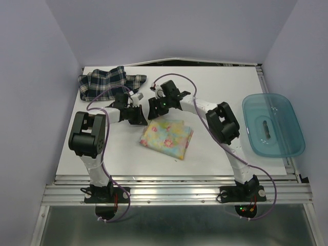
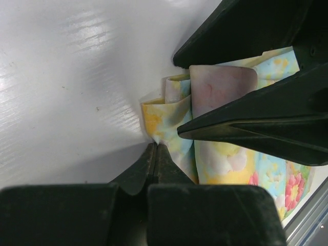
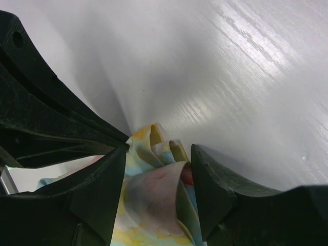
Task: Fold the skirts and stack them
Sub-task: Neatly place the folded skirt to the corner
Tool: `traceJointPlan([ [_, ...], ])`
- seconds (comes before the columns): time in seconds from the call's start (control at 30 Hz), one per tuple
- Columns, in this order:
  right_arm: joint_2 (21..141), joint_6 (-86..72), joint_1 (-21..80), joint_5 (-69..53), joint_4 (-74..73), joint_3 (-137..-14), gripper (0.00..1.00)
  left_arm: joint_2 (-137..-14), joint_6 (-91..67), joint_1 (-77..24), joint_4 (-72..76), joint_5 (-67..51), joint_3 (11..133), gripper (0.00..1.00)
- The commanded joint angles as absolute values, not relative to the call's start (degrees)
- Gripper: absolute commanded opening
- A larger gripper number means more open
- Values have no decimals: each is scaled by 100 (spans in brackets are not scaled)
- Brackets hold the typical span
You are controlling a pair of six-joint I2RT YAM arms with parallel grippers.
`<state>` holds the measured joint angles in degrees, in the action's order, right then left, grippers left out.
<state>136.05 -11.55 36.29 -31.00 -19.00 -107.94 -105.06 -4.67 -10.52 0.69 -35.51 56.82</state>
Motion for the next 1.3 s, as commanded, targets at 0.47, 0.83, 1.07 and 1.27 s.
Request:
traceJointPlan([
  [0.47, 13536, -404, 3779, -3427, -1547, -10574, 1, -10126, 165, -1072, -139, -3559, 6029, 21],
  [0.83, 12850, -765, 3779, -3771, -940, -10239, 1, -9273, 721, -360, -1282, -4700, 5836, 98],
  [1.07, 12718, -905, 3779, -3805, -879, -10248, 1, -9053, 440, -554, -1003, -4632, 5239, 99],
  [1.27, 12595, -975, 3779, -3955, -791, -10169, 1, -9404, 343, -554, -370, -5185, 4940, 99],
])
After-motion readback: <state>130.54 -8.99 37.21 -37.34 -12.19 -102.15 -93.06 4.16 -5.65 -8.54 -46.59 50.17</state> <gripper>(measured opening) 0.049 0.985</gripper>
